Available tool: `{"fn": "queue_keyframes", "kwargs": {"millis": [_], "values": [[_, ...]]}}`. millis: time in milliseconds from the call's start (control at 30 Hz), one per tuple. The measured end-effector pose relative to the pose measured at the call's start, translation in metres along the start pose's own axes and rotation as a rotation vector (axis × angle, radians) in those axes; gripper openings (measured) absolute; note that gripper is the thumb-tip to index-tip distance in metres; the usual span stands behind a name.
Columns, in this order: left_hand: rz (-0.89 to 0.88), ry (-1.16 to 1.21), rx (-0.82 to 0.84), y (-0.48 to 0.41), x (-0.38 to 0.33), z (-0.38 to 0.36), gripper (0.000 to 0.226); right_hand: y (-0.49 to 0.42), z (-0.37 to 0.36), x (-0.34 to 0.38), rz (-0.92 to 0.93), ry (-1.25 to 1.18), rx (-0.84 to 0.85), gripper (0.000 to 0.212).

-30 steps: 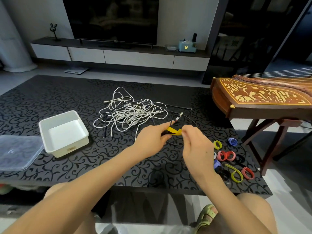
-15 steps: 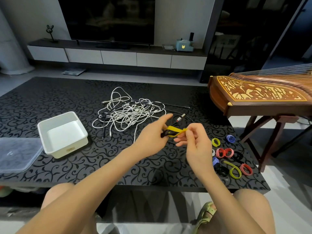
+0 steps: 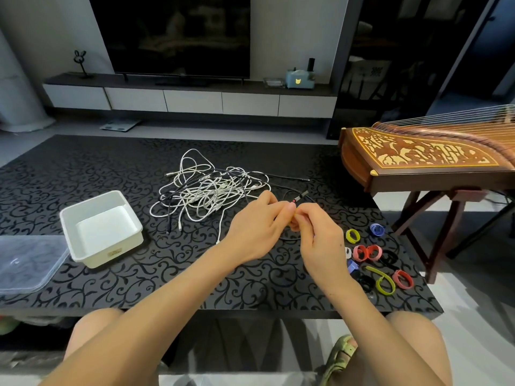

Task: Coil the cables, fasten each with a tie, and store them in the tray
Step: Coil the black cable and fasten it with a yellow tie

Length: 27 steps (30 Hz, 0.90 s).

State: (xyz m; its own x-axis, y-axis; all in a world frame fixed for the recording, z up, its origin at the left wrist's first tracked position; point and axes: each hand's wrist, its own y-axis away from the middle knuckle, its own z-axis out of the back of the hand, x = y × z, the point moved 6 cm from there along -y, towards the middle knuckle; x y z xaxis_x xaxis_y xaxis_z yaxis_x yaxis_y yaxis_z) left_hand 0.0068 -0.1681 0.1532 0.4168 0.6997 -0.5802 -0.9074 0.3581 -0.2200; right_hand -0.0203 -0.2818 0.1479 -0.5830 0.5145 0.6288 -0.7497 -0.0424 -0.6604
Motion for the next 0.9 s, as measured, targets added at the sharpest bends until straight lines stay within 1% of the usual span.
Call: {"fn": "queue_keyframes", "kwargs": {"millis": [100, 167, 233, 333, 433, 500, 567, 700, 733, 767, 833, 900], "values": [[-0.006, -0.016, 0.024, -0.001, 0.002, -0.002, 0.027, -0.001, 0.002, -0.001, 0.018, 0.027, -0.008, 0.017], [0.011, 0.001, 0.005, -0.003, 0.006, -0.004, 0.027, -0.002, 0.002, 0.002, 0.078, 0.068, -0.004, 0.017], [0.045, 0.064, -0.006, -0.005, 0.01, -0.005, 0.03, 0.0, 0.002, 0.007, 0.154, 0.136, 0.021, 0.019], [0.093, 0.166, 0.026, -0.009, 0.01, -0.009, 0.033, 0.003, 0.006, 0.009, 0.219, 0.234, 0.036, 0.021], [0.152, 0.088, -0.069, -0.011, 0.015, -0.006, 0.037, 0.007, 0.014, 0.008, 0.254, 0.311, -0.003, 0.02], [0.177, 0.022, -0.124, -0.012, 0.017, -0.006, 0.034, 0.01, 0.018, 0.007, 0.219, 0.275, -0.005, 0.016], [0.166, -0.001, -0.158, -0.013, 0.014, -0.007, 0.031, 0.011, 0.021, 0.002, 0.05, 0.093, -0.019, 0.017], [0.04, 0.0, -0.265, -0.014, 0.001, -0.003, 0.033, 0.005, 0.016, -0.015, -0.528, -0.624, -0.084, 0.016], [0.013, -0.006, -0.292, -0.013, -0.002, -0.002, 0.034, 0.004, 0.013, -0.019, -0.666, -0.771, -0.093, 0.021], [-0.012, -0.009, -0.318, -0.012, -0.005, -0.001, 0.034, 0.003, 0.011, -0.022, -0.794, -0.851, -0.084, 0.031], [-0.054, -0.027, -0.352, -0.01, -0.01, -0.001, 0.032, 0.002, 0.008, -0.025, -0.999, -0.866, 0.012, 0.052], [-0.091, -0.072, -0.362, -0.009, -0.014, -0.002, 0.03, 0.0, 0.008, -0.025, -1.102, -0.823, 0.148, 0.064]]}}
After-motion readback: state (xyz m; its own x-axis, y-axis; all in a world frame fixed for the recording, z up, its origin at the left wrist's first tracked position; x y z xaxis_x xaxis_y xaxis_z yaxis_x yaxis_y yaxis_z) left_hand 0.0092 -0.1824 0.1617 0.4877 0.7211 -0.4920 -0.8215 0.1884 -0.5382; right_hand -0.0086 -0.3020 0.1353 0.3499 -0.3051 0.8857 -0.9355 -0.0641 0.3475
